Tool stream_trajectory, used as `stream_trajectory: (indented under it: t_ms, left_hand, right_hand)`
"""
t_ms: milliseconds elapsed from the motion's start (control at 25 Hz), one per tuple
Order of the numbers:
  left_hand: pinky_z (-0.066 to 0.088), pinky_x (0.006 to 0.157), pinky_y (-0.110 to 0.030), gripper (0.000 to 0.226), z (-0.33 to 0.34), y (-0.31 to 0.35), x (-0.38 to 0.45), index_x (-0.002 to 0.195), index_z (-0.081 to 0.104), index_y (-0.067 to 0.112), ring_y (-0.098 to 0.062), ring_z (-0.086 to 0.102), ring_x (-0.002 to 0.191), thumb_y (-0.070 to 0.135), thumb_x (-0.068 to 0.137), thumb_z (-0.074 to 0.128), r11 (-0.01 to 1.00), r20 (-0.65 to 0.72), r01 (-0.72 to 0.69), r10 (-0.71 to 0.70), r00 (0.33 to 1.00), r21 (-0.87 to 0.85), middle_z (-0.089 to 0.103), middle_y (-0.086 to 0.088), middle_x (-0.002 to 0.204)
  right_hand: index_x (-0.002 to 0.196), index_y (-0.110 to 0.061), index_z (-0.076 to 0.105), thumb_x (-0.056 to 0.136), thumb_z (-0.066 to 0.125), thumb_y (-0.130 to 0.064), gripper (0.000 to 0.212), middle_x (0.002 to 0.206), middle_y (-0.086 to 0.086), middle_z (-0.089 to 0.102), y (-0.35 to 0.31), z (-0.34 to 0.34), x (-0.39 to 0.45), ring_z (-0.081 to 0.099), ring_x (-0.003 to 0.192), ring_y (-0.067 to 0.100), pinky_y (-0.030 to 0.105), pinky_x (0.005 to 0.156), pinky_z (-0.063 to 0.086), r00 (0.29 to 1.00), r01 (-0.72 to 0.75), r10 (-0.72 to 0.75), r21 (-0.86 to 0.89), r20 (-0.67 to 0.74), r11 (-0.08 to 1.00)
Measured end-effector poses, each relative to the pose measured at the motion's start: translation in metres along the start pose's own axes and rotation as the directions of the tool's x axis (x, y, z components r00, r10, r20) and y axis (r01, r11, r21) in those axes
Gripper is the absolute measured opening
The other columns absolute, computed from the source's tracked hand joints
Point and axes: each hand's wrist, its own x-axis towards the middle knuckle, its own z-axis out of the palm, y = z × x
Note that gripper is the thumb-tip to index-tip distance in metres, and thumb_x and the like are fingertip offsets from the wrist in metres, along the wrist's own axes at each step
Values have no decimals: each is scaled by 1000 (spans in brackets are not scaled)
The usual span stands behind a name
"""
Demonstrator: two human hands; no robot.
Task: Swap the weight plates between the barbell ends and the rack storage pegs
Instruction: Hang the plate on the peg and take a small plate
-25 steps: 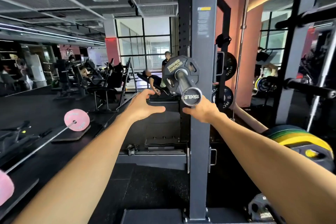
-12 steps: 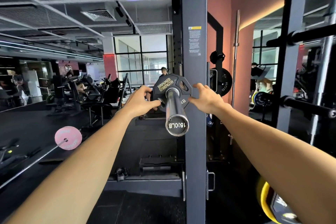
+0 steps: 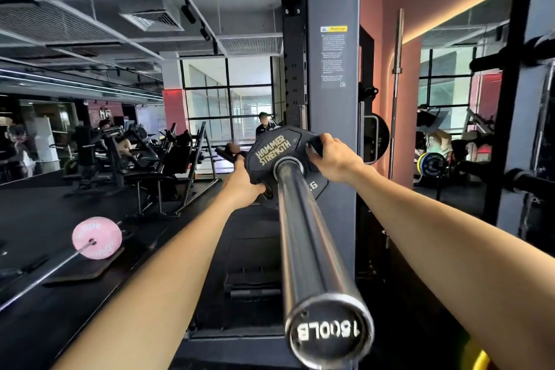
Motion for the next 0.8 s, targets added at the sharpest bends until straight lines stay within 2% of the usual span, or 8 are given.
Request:
stream_trajectory:
  t_ms: [80, 160, 240, 360, 440, 560, 640, 800]
  left_hand:
    - [46, 96, -40, 74, 12, -2, 12, 149, 17, 11, -33, 53, 118, 19, 91, 62, 999, -11, 50, -51, 999, -11, 55, -13, 132]
    - [50, 95, -48, 70, 20, -2, 21, 148, 18, 11, -36, 54, 116, 12, 92, 59, 994, -35, 86, -89, 995, -71, 53, -15, 132]
    - [57, 83, -53, 66, 23, -3, 25, 146, 23, 15, -35, 56, 109, 7, 90, 58, 982, -58, 108, -118, 991, -158, 54, -11, 125]
    - [61, 65, -51, 62, 20, -2, 22, 144, 31, 20, -29, 58, 99, 7, 89, 55, 966, -60, 117, -134, 989, -231, 54, -4, 114]
    - [61, 63, -49, 52, 16, 0, 16, 136, 38, 21, -29, 60, 95, 9, 88, 52, 980, -91, 100, -117, 989, -171, 56, -6, 109]
    - [61, 59, -43, 37, 9, 11, 0, 122, 45, 20, -29, 61, 85, 9, 86, 49, 994, -160, 86, -96, 982, -68, 59, -8, 106]
    - [53, 54, -35, 34, 6, 19, -20, 118, 48, 18, -30, 59, 80, 9, 85, 48, 996, -223, 80, -70, 972, 39, 61, -9, 103]
    - [47, 71, -37, 36, -5, 31, -64, 117, 52, 12, -38, 59, 95, 7, 81, 51, 983, -321, 82, -24, 947, 167, 63, -17, 108]
  right_hand:
    - [120, -11, 44, 98, 39, -42, 38, 121, 12, 56, 3, 10, 15, 56, 107, 36, 45, 90, 47, 1000, -2, 2, 6, -11, 1000]
    - [117, -9, 45, 97, 46, -28, 28, 119, 14, 59, 7, 17, 27, 57, 104, 37, 39, 81, 47, 999, -22, 21, -29, -38, 999]
    - [116, -8, 46, 94, 50, -21, 26, 114, 16, 60, 10, 20, 34, 58, 100, 38, 37, 76, 45, 997, -55, 53, -40, -53, 998]
    - [115, -8, 46, 93, 50, -21, 26, 111, 18, 61, 13, 23, 32, 58, 100, 39, 35, 75, 44, 995, -91, 91, -4, -33, 996]
    - [116, -8, 45, 92, 50, -19, 27, 111, 18, 61, 15, 23, 26, 58, 100, 39, 36, 77, 44, 993, -114, 114, 25, -10, 993]
    - [108, -11, 46, 91, 51, -22, 21, 105, 16, 60, 16, 15, 9, 54, 88, 35, 33, 73, 43, 992, -124, 123, 58, 19, 991]
    - [100, -13, 44, 90, 52, -23, 16, 99, 13, 57, 12, 4, -8, 50, 83, 32, 31, 72, 41, 992, -123, 122, 56, 22, 991]
    - [94, -14, 47, 85, 53, -19, 12, 92, 11, 58, 0, -19, -54, 55, 79, 31, 28, 67, 43, 992, -125, 123, 82, 29, 989]
